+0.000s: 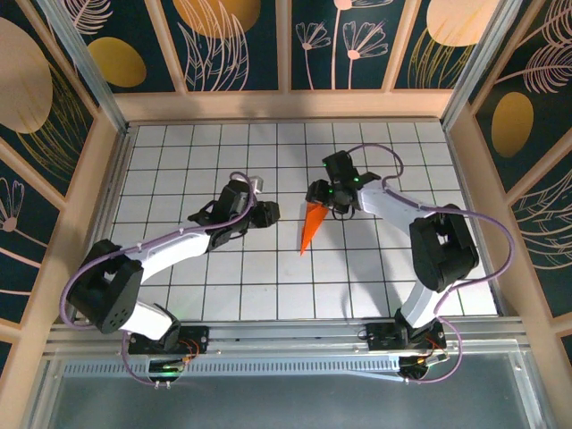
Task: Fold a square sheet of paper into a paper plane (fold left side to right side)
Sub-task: Fold the wing for the fifth time at the center of the table, then turn over the paper plane at the center of the table.
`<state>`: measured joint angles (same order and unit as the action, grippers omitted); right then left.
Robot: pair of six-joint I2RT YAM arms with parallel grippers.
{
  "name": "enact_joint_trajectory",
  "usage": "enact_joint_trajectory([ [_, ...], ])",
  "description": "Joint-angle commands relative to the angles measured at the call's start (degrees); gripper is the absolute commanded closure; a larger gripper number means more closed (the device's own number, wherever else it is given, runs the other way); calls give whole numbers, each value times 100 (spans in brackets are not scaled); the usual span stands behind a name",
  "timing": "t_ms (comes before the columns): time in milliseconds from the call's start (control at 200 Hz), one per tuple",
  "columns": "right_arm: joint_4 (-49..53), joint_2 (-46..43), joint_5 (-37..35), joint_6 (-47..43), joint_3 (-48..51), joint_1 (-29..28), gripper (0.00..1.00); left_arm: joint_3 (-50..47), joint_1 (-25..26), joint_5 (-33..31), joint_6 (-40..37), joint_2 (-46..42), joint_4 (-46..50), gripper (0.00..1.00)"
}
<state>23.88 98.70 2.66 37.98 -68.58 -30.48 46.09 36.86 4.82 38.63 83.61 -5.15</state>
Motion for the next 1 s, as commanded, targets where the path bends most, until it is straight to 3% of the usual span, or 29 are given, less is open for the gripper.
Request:
enact_joint_trajectory([
  [0, 1071, 380, -998, 840, -615, -331, 37, -135, -39, -1365, -139, -349, 279, 58],
  [145, 1983, 1083, -1491, 1472, -1519, -657, 38, -472, -42, -2176, -265, -876, 365, 46],
  [360, 2735, 1864, -1676, 1969, -2284, -850, 45, -1012, -62, -2931, -508, -1654, 462, 38],
  [991, 3047, 2565, -1608, 1924, -2775, -897, 49, -1228, -72, -3136, -617, -1857, 525, 35],
])
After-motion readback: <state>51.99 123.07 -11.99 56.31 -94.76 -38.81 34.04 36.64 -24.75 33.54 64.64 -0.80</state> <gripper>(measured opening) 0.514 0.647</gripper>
